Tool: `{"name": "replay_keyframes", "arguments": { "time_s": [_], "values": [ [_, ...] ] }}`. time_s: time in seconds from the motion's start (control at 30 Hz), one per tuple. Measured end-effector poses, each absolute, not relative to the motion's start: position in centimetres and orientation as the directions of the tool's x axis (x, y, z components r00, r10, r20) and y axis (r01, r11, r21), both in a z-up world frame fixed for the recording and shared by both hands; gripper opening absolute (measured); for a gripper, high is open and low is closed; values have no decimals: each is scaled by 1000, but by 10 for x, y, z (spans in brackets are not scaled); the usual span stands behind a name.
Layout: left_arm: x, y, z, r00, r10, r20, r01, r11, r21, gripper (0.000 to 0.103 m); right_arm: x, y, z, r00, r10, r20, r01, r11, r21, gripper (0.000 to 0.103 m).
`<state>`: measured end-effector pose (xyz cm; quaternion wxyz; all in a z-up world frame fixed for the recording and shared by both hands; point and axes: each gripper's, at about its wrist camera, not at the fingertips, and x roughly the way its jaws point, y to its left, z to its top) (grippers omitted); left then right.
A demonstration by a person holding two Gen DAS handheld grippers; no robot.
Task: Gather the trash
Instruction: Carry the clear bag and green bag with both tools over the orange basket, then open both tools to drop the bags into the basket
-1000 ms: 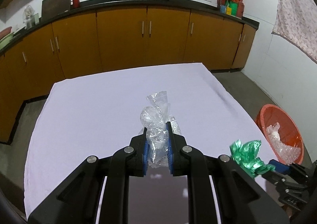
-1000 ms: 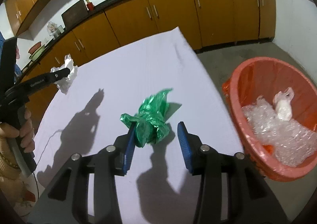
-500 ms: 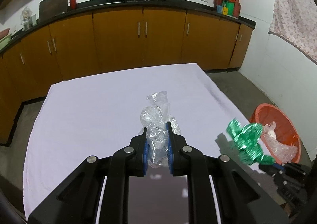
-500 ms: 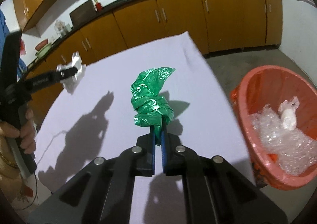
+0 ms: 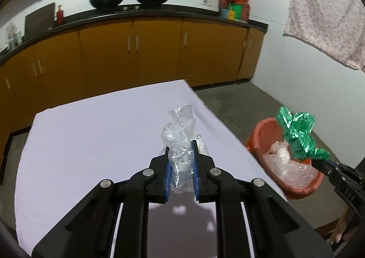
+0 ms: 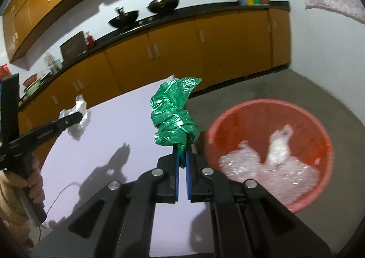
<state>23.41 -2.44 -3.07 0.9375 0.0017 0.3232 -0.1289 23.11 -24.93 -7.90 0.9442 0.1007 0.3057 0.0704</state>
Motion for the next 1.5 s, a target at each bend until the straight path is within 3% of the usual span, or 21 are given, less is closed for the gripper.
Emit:
{"name": "replay_keyframes", "arguments": {
  "time_s": [0.63,1.5],
  "values": [
    [217,-137,-27,689,-420,-591,455,885,-99,16,191,-348,-68,854,-22,-520,152,966,209,6],
    [241,-217,-66,564,-529,-634,574,803,-159,16,222,-395,-91,838,-66,-542,243,934,262,7]
  ]
}}
